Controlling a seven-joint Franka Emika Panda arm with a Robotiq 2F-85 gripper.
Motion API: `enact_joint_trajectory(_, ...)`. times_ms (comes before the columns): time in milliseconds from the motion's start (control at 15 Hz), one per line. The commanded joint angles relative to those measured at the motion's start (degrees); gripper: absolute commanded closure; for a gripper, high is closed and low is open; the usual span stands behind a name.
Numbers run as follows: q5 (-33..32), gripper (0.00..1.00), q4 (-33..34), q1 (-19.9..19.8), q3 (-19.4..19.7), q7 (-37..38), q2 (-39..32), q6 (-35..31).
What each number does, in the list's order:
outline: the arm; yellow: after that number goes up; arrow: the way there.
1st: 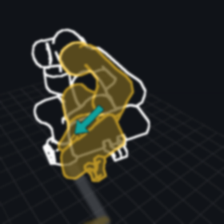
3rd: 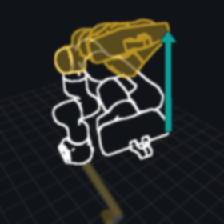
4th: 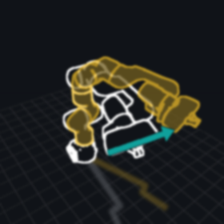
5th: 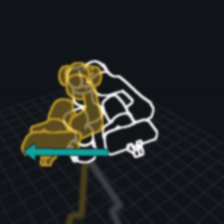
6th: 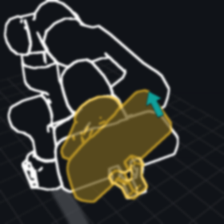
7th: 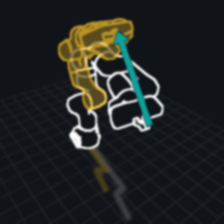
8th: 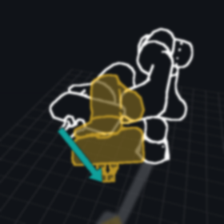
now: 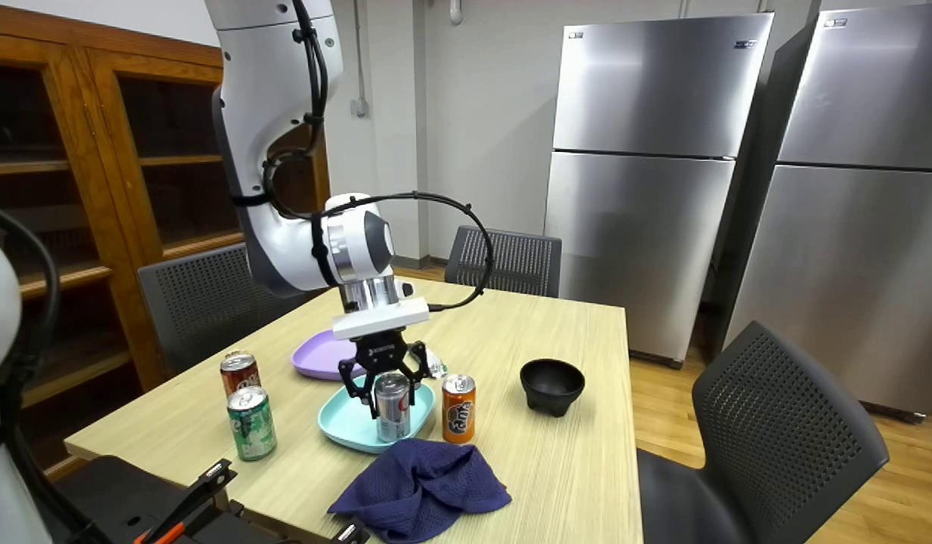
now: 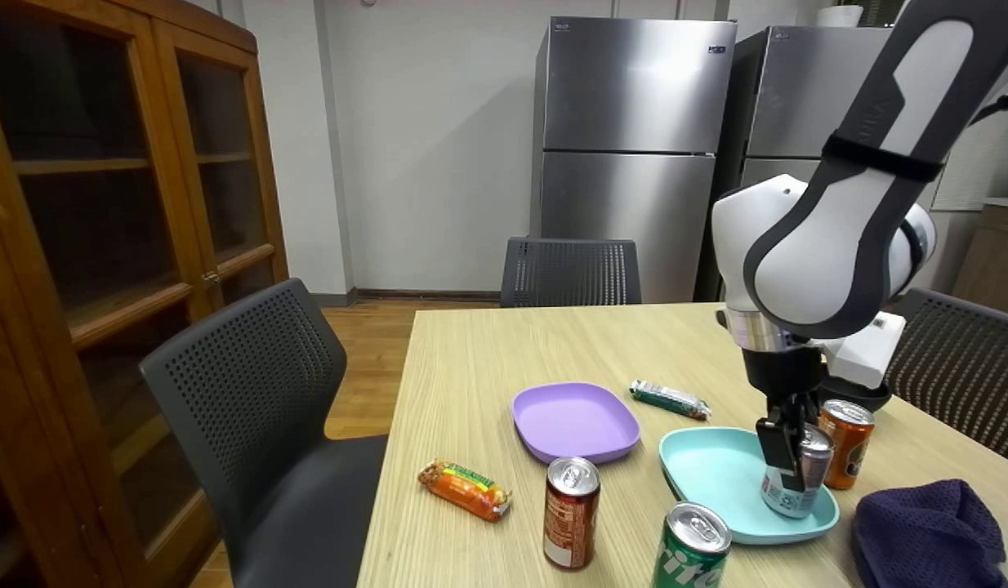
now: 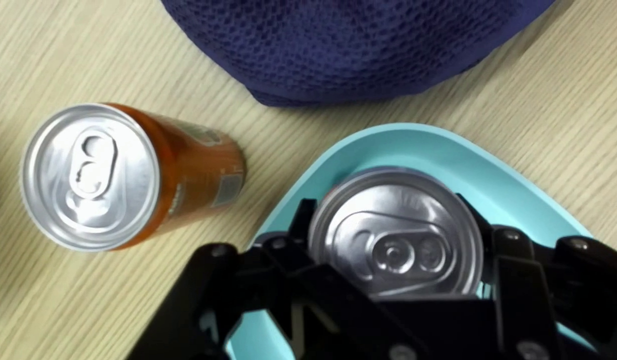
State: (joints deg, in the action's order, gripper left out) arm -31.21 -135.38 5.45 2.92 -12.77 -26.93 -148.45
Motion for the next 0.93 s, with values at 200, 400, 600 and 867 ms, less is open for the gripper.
enact_joint_trajectory(200,-3.15,0.00,-3.35,1.76,1.39,3.01,3.27,-0.99)
enact_joint_trajectory(400,-4.72,0.00,-5.41,1.32,0.96,2.28,6.40,0.04)
enact_joint_trajectory(600,-6.01,0.00,-6.90,1.47,1.32,3.69,9.84,1.18)
enact_joint_trajectory(867,-6.30,0.00,-8.40,-0.16,0.63,2.74,13.86,1.26)
